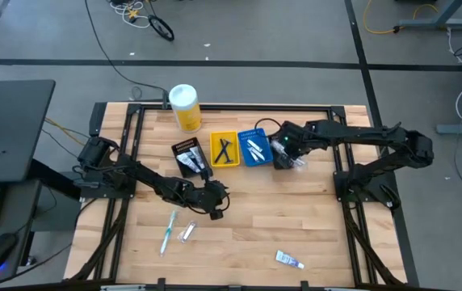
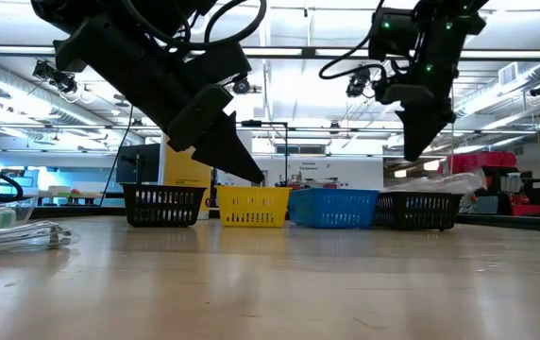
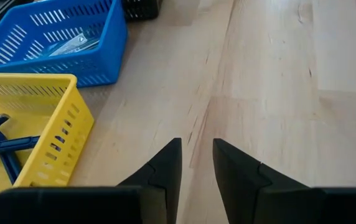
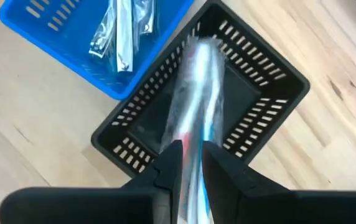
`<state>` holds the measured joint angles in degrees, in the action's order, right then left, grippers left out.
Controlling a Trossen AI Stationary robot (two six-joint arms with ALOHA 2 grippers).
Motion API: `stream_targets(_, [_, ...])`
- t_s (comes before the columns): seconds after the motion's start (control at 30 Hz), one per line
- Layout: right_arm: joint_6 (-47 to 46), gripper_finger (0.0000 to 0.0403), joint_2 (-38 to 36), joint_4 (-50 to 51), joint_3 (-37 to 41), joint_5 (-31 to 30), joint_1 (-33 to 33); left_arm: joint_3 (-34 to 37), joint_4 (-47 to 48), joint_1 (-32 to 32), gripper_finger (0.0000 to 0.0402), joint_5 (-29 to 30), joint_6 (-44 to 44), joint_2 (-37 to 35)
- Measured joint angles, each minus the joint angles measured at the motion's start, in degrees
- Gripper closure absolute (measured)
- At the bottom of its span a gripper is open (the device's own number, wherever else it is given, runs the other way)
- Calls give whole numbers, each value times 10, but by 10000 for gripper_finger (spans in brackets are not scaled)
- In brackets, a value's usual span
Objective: Pick & Place Travel size toiletries
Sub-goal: Put the orange toothbrush into the right black basket, then put the white toothpaste into the left black basket
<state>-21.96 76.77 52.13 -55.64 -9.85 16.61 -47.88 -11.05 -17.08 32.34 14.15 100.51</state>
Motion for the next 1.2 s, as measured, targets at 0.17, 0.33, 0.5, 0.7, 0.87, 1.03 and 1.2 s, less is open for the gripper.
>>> stream_targets(0.17, [16, 332, 0, 15, 0, 11, -2, 0, 0, 0, 303, 0, 0, 0])
stream_targets(0.33, [36, 331, 0, 6, 0, 11, -2, 0, 0, 0, 303, 0, 0, 0])
stream_targets(0.5, [41, 331, 0, -83, 0, 19, -16, 0, 0, 0, 303, 0, 0, 0])
stream_targets(0.7, [115, 331, 0, -218, 0, 132, -76, 0, 2, 0, 298, -1, 29, -5])
stream_targets(0.87, [124, 331, 0, -216, 0, 160, -175, 0, 1, -2, 287, 8, 6, -5])
stream_targets(1.03, [51, 331, 0, -222, 34, 186, -303, 0, 5, -2, 283, 7, 4, -5])
stream_targets(1.2, [-57, 331, 5, -271, 81, 189, -403, 0, 5, -2, 283, 4, 6, -5])
